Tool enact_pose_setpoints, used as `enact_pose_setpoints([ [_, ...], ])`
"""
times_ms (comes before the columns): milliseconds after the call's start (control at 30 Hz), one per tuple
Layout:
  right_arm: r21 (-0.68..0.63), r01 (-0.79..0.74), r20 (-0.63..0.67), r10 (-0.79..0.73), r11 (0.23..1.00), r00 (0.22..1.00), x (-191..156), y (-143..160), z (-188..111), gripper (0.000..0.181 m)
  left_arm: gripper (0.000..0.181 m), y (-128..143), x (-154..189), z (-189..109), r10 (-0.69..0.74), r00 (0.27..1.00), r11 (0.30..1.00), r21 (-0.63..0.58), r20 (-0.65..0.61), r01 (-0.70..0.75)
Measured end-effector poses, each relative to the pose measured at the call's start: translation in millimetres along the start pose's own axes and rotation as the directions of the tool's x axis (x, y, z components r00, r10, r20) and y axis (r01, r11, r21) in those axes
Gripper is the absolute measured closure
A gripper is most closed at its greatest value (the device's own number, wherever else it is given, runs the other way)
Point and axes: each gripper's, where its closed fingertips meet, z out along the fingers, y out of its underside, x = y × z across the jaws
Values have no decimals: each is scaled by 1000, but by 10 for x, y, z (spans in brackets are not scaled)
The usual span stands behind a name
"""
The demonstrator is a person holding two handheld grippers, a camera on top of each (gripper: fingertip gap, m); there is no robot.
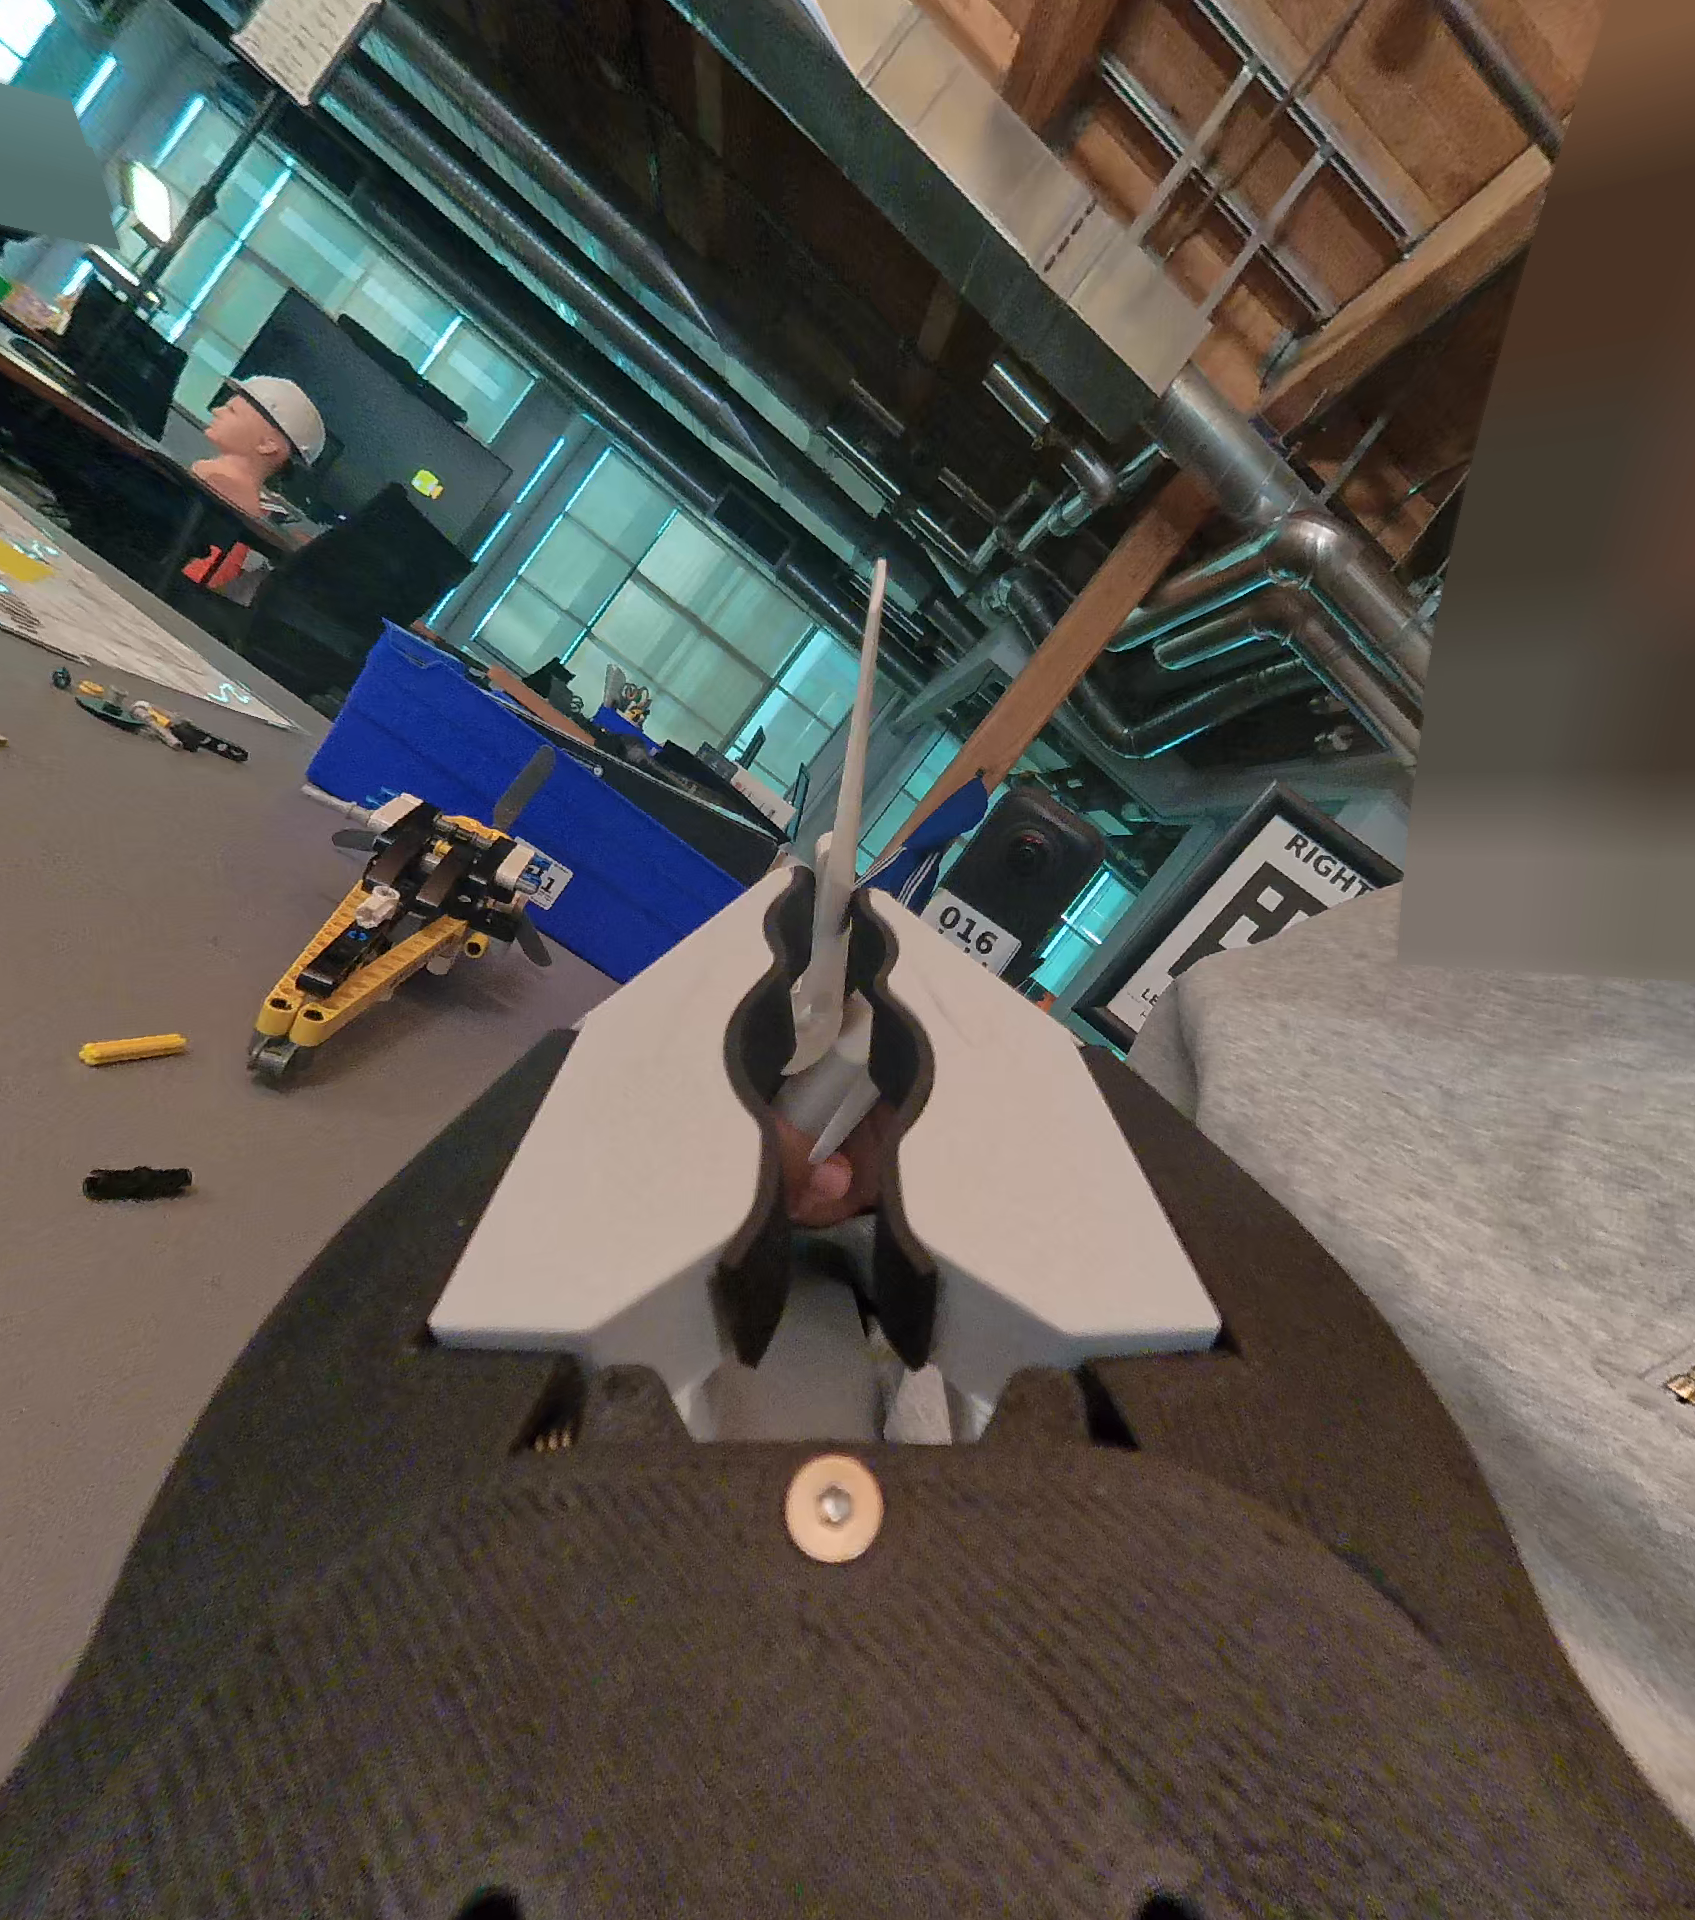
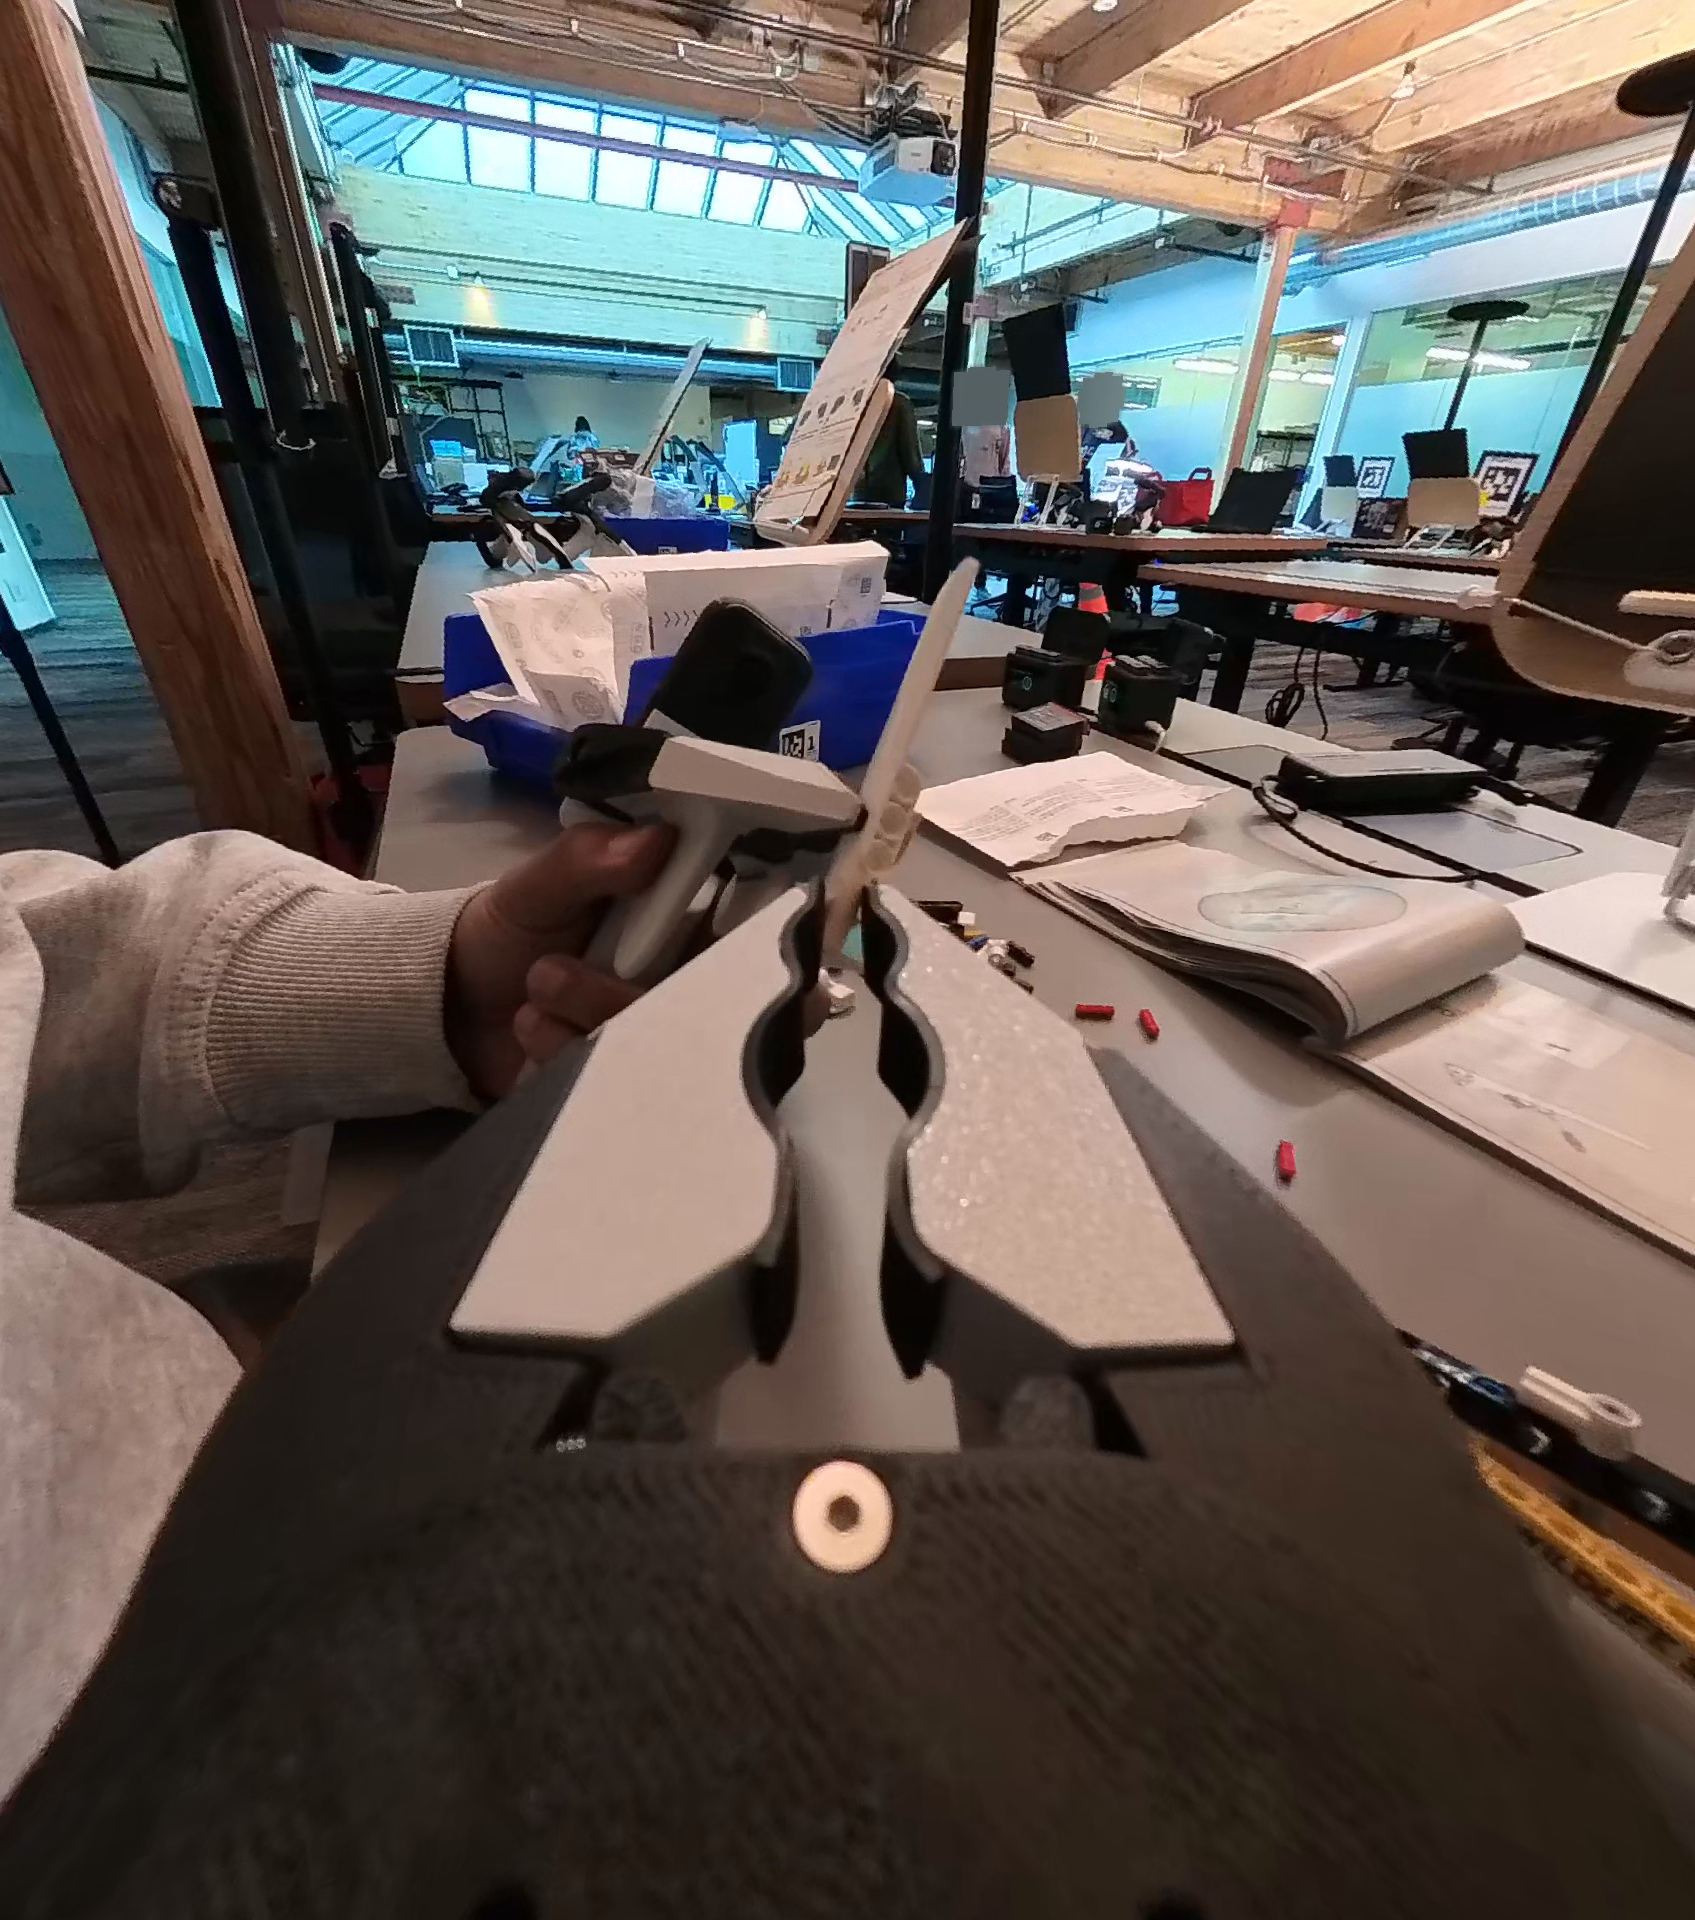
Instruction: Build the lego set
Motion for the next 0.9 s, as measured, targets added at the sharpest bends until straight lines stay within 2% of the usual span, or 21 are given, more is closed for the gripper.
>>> enact_pose_setpoints([
  [233,1,-6,-10,6,1000,1000,19,14,7,176,178,-19,-19,-18,18,1000,1000,4,14,-18],
  [400,-38,-97,-25,96,995,995,107,101,22,176,177,-92,-80,-69,57,996,998,34,70,-60],
  [533,-51,-135,-113,129,989,985,288,137,-6,178,178,-243,-67,-170,56,996,992,110,71,-64],
  [700,-154,-213,-260,169,965,951,575,332,-53,174,178,-352,-100,-294,81,991,986,136,109,-96],
  [900,-244,-289,-350,194,926,916,723,529,-45,159,178,-487,-121,-438,77,989,977,189,127,-101],
])
